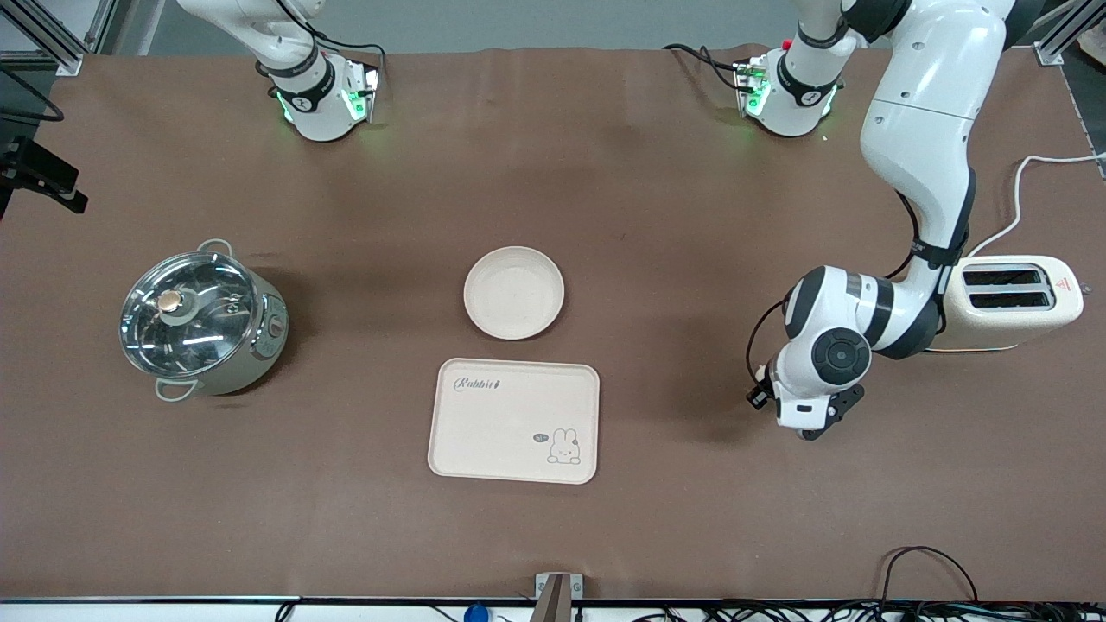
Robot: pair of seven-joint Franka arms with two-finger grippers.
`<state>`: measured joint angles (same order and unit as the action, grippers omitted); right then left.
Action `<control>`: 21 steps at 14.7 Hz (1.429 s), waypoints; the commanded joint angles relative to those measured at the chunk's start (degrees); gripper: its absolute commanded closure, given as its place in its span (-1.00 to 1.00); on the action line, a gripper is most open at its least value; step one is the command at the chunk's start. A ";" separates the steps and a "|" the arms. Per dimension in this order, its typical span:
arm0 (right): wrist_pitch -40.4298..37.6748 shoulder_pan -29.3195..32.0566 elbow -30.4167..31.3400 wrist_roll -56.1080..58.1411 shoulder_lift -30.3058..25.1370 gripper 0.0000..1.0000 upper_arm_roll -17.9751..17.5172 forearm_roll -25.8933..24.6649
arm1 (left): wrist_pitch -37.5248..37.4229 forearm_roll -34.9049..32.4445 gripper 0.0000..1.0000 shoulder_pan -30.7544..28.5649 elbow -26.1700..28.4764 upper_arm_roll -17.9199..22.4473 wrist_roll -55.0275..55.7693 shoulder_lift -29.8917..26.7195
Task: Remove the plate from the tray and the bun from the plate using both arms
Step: 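Carry the bun toward the toaster and lower it onto the table, then open the left gripper and raise it away from the bun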
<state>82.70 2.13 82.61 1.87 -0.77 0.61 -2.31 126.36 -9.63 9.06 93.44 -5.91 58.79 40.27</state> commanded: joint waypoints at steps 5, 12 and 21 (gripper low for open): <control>1.41 0.68 1.58 0.50 -0.64 -1.00 -0.78 1.16 | -8.04 -1.71 -1.00 -0.10 -3.17 -0.60 -7.17 -9.14; 0.54 -0.28 2.91 -0.46 -1.08 -1.00 -1.04 1.96 | -19.29 -1.27 -1.00 -2.38 -6.77 -0.33 -24.82 -24.61; 1.50 0.16 2.29 0.06 -0.81 -1.00 -0.52 2.04 | -36.27 4.09 -1.00 -6.07 -6.79 -0.33 -47.00 -39.29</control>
<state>83.90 1.91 84.53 1.84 -0.82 0.17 -1.11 90.87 -7.48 4.21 84.49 -6.06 14.90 3.76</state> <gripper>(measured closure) 0.000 0.000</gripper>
